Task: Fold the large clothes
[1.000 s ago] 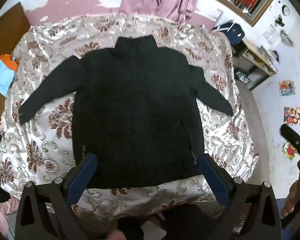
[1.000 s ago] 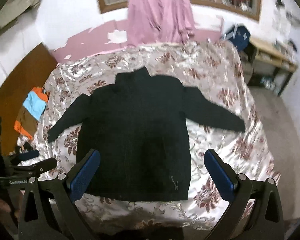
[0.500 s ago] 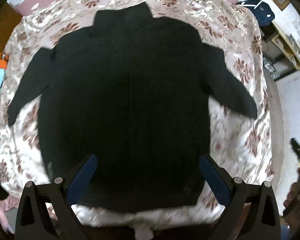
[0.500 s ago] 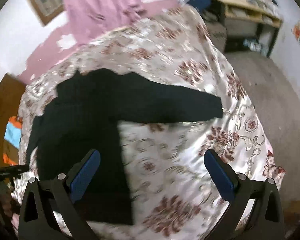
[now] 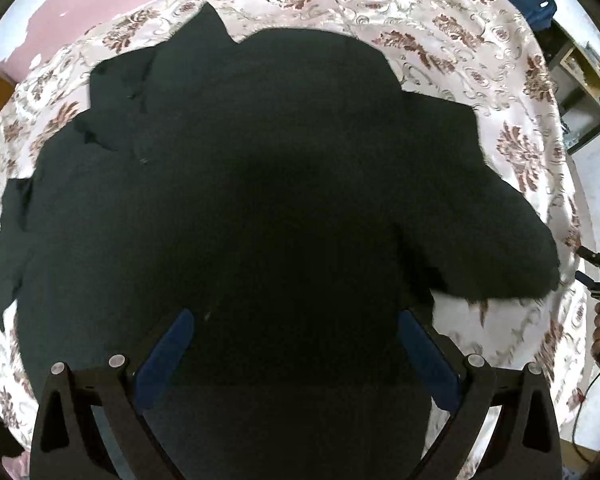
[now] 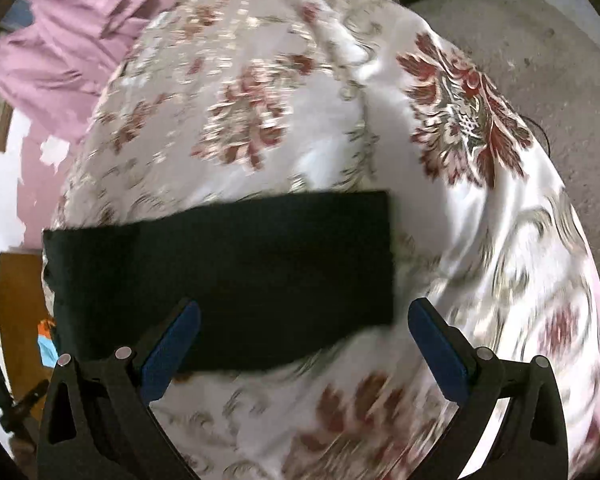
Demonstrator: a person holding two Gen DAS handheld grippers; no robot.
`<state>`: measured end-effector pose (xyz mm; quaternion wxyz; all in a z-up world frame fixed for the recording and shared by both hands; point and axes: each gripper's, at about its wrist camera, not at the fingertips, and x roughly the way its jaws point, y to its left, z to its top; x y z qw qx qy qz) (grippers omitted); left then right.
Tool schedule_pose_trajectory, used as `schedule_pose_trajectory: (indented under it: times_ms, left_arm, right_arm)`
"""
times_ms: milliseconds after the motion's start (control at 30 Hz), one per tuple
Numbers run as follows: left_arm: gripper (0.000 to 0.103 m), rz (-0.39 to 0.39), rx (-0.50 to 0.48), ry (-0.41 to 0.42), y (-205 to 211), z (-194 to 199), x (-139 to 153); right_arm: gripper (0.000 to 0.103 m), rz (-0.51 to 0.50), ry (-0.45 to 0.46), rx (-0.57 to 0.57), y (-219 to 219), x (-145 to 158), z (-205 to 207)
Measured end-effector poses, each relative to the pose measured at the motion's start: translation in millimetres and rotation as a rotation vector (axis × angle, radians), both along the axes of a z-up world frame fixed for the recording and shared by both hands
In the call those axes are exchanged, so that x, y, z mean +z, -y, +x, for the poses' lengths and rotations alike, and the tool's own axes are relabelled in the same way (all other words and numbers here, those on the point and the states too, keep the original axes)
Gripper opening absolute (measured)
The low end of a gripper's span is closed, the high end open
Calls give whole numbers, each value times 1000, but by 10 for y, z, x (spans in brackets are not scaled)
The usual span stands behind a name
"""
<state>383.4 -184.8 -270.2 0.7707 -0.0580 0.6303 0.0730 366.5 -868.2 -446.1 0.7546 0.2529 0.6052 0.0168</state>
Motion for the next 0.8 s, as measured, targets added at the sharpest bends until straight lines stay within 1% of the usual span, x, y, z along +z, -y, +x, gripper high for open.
schedule_pose_trajectory:
  times_ms: [67, 100, 233, 300, 400, 500, 600, 667, 700, 733, 800]
  left_arm:
    - [103, -8, 17, 3, 1, 150, -129]
    - [103, -13, 26, 6, -3, 215, -176]
    - [103, -8, 37, 21, -11, 406, -293]
    - [103, -8, 38, 28, -23, 469, -322]
    - [103, 3, 30, 38, -32, 547, -360]
    - [103, 13, 28, 55, -59, 622, -393]
    - [103, 7, 60, 72, -135, 690, -418]
    - [103, -2, 84, 78, -191, 736, -445]
    - [103, -2, 92, 81, -212, 761, -452]
    - [103, -2, 100, 83, -225, 783, -463]
    - [103, 1, 114, 85, -262, 843, -484]
  right_arm:
    - [101, 54, 2, -18, 109, -230, 168]
    - [101, 98, 3, -29, 149, -353, 245]
    - [82, 204, -27, -55, 211, -723, 455]
    - [81, 280, -43, -46, 164, -899, 533]
    - [81, 292, -64, 10, 28, -1036, 587]
    - [81, 337, -43, 33, -64, -1077, 596]
    - [81, 424, -53, 49, -258, -1148, 603]
    - [80, 425, -46, 92, -484, -1123, 655]
    - [68, 422, -40, 103, -562, -1111, 686]
    - [46, 420, -33, 112, -685, -1086, 728]
    - [34, 403, -22, 127, -796, -1003, 782]
